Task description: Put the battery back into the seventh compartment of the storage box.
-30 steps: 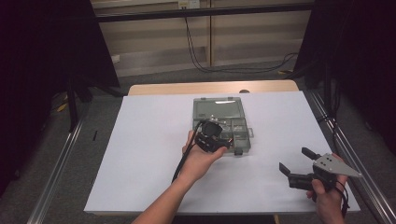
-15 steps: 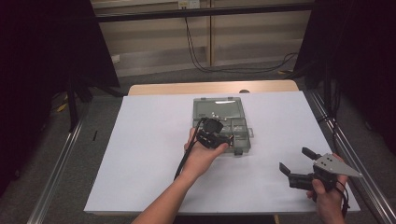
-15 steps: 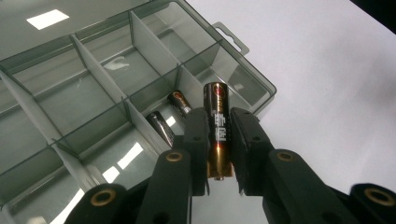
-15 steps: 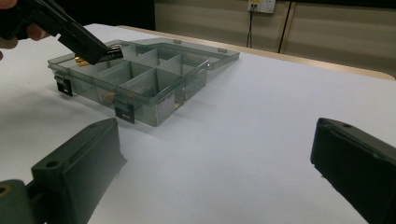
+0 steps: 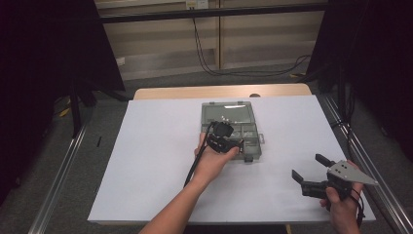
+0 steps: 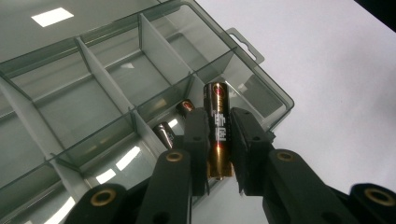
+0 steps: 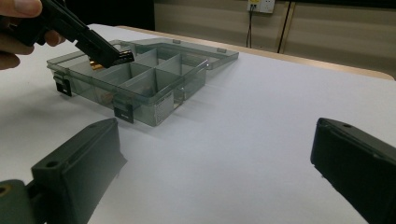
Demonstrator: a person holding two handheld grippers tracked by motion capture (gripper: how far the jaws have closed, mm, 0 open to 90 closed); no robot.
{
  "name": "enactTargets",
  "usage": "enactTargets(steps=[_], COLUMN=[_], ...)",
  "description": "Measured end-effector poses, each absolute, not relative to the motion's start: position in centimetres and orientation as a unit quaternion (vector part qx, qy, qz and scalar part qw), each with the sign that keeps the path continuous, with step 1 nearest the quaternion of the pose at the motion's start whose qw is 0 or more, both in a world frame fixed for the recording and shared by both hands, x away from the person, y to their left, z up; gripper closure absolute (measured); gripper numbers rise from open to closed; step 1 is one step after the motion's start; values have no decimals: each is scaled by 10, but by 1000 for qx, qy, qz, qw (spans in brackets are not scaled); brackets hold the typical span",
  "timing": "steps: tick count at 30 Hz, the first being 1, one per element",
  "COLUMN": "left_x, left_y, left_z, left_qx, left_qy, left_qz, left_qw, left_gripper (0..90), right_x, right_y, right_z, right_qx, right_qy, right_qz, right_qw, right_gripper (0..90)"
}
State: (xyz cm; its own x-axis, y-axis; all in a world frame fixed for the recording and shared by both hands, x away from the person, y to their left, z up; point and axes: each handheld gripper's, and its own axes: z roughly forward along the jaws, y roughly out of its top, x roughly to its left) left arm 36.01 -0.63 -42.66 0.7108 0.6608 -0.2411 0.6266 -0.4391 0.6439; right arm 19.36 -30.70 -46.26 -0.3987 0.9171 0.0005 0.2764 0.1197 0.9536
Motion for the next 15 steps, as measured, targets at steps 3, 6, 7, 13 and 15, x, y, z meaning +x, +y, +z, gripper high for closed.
enactTargets(steps=[3,6,7,13,15], left_x=[362,364,365,367,367], left_y=[-8,-9,-9,-11,-11], left_z=[-430,-432,-432,-436,-437], left_qx=[845,844,846,839,840], left_qy=[385,389,386,398,398], left_qz=[21,23,20,25,26], left_qw=[369,369,367,371,369], left_gripper=[769,769,768,768,768], right_x=[193,193,193,193,193], right_y=[-307,-307,-307,-307,-307], right_z=[-462,-462,-462,-462,-462], right_qx=[442,442,443,443,443], right_qy=[676,675,675,674,674], right_qz=[494,494,494,495,495], right_qw=[322,324,324,323,323], right_gripper=[11,11,11,11,11])
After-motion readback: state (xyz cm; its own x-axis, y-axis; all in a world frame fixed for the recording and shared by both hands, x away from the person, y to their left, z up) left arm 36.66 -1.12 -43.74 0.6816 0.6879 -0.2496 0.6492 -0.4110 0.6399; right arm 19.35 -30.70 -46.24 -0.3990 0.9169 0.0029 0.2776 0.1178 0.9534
